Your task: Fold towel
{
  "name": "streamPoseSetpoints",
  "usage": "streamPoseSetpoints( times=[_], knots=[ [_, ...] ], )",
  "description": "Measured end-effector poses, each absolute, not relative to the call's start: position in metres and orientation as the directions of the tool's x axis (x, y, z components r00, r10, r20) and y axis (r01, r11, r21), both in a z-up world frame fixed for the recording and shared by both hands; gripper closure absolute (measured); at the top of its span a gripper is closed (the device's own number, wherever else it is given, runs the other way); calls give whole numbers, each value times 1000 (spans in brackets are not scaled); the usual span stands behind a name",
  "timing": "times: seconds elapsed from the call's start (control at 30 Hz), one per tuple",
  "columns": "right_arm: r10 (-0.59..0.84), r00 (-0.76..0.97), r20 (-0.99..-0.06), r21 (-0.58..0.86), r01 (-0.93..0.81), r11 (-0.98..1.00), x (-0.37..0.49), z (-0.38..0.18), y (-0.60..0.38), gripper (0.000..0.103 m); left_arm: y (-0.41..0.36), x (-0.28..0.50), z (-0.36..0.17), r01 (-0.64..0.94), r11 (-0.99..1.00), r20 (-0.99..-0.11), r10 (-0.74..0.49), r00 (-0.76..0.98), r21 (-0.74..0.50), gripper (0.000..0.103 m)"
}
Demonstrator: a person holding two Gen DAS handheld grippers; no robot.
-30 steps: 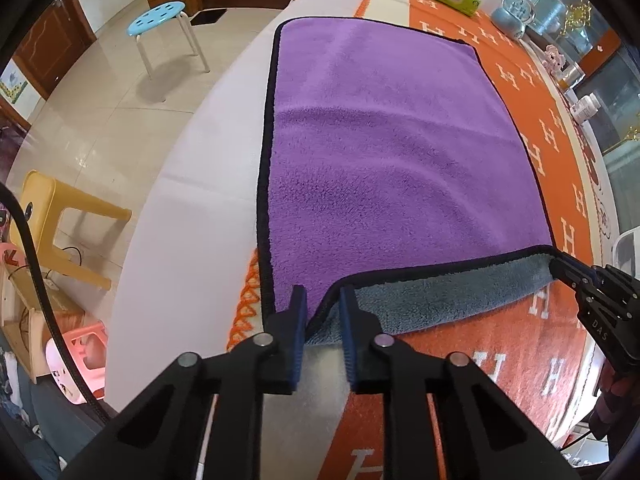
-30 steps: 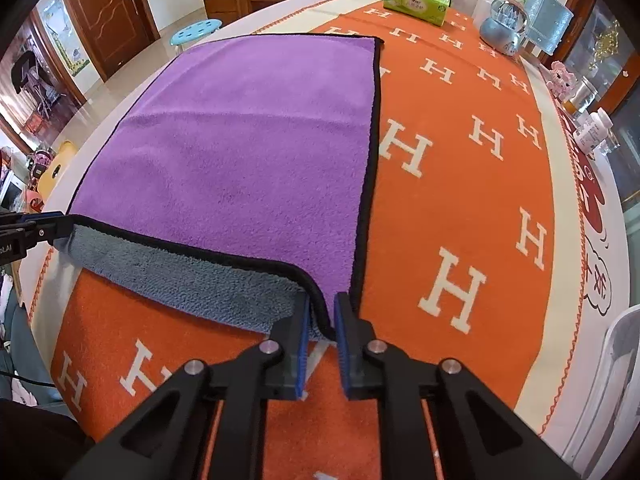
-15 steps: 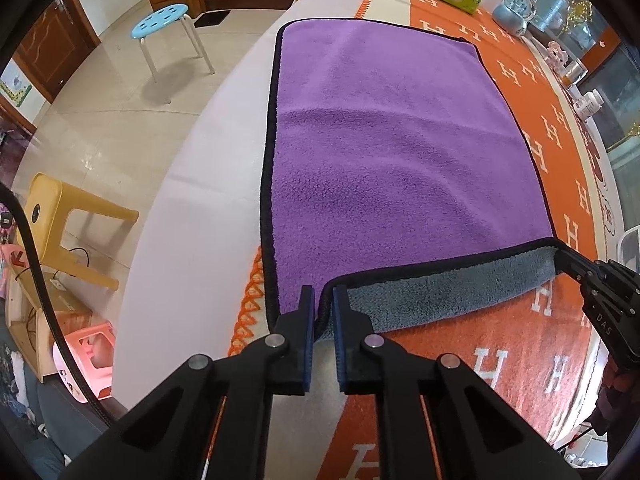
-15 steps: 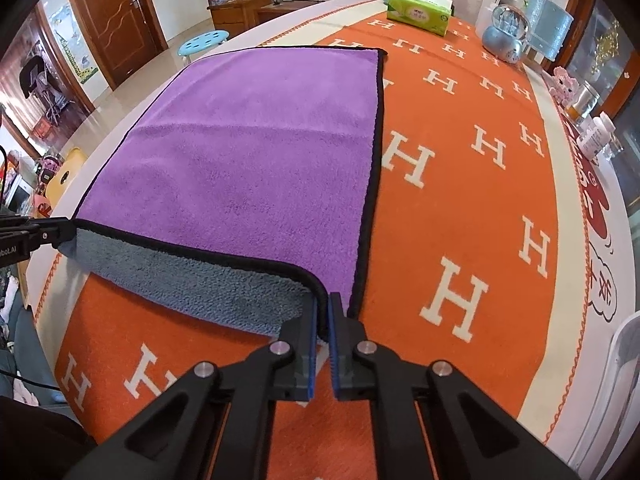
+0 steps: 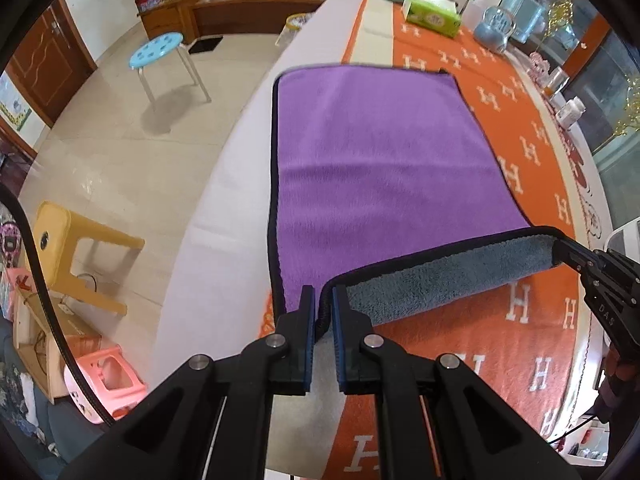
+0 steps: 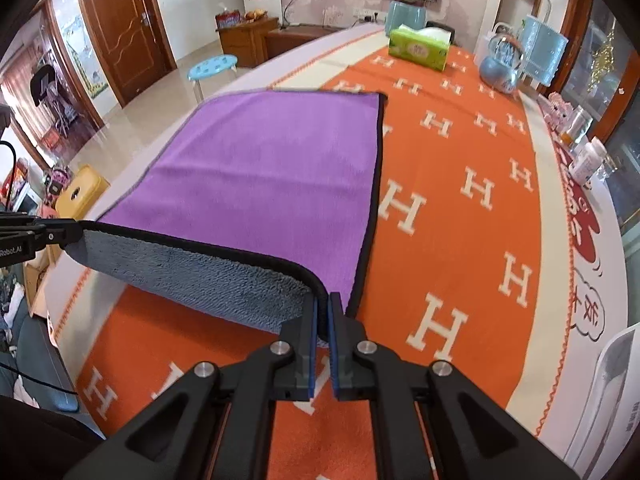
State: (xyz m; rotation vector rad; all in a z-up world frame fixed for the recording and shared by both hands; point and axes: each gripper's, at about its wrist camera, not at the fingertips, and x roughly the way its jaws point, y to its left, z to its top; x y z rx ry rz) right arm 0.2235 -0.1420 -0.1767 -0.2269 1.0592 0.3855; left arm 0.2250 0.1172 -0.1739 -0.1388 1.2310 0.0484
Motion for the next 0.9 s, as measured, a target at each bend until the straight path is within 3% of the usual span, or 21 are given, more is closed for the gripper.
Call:
streamPoseSetpoints(
  times=[0.5, 0.9],
  knots=[
    [246, 642, -726, -10, -367, 930, 272, -106, -140, 99, 130, 287, -85, -76, 997, -817, 20, 577, -29, 97],
    [254, 756, -603, -72, -368, 927, 336, -99, -122, 99, 143, 366, -83, -77, 996, -744, 86, 663, 46, 97]
  ],
)
